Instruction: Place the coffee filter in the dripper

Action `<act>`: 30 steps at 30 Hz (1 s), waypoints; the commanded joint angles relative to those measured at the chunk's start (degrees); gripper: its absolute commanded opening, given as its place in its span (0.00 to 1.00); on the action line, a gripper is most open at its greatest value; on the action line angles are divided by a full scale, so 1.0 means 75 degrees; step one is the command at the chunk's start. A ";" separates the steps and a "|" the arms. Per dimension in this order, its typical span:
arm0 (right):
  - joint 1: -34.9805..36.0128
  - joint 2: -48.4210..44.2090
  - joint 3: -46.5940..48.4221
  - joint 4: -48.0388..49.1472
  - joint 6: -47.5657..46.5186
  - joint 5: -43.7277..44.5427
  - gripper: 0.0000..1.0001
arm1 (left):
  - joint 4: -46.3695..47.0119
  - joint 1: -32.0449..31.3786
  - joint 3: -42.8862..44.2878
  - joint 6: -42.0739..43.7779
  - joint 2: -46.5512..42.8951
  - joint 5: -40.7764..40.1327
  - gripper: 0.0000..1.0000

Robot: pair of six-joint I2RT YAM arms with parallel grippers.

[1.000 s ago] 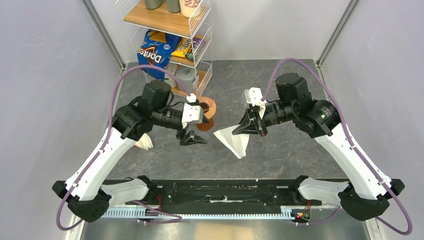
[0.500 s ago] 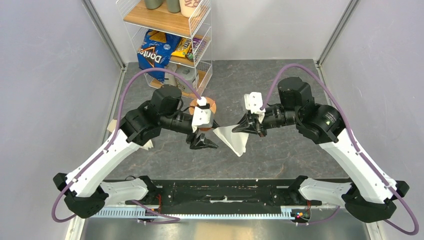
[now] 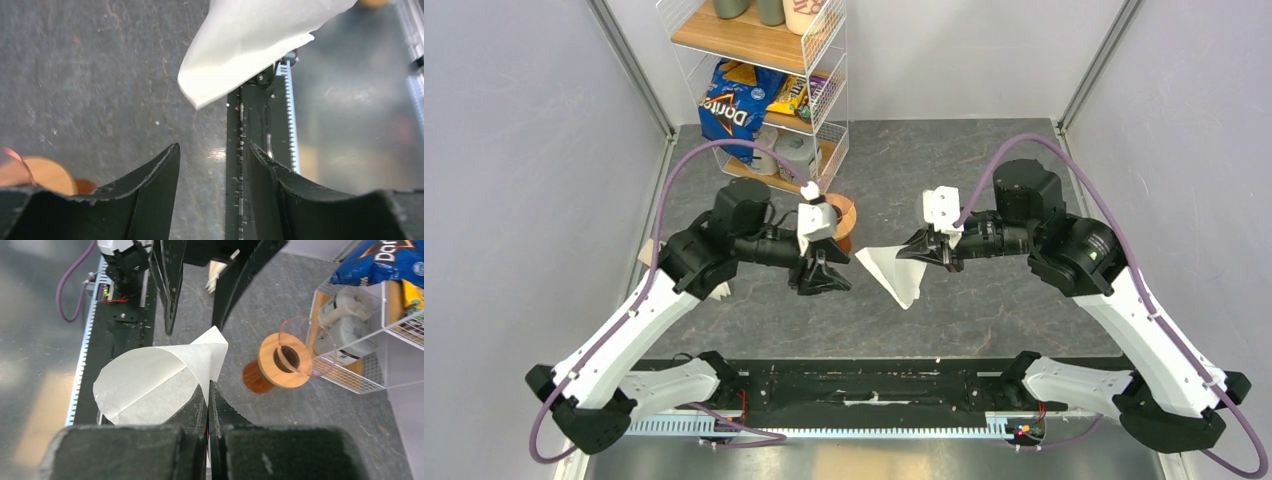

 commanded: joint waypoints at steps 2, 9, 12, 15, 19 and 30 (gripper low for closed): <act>0.0034 -0.0470 -0.0383 0.0880 0.0040 0.0923 0.00 | 0.2910 0.1229 -0.1255 -0.4929 -0.1062 0.1047 0.56; 0.0062 -0.0454 -0.0540 0.1261 0.0135 0.1202 0.00 | 0.4544 0.1644 -0.1403 -0.7698 -0.0651 0.0750 0.55; 0.0101 -0.0358 -0.0434 0.1298 0.0123 0.1285 0.00 | 0.4904 0.1616 -0.1345 -0.8005 -0.0415 0.0796 0.54; 0.0184 -0.0331 -0.0426 0.1320 0.0121 0.1380 0.00 | 0.5198 0.1583 -0.1380 -0.8241 -0.0255 0.0862 0.51; 0.0296 -0.0316 -0.0424 0.1332 0.0128 0.1472 0.00 | 0.5325 0.1434 -0.1401 -0.8278 -0.0185 0.0837 0.49; 0.0327 -0.0323 -0.0408 0.1356 0.0211 0.1584 0.00 | 0.5584 0.1408 -0.1681 -0.8222 -0.0209 0.0992 0.39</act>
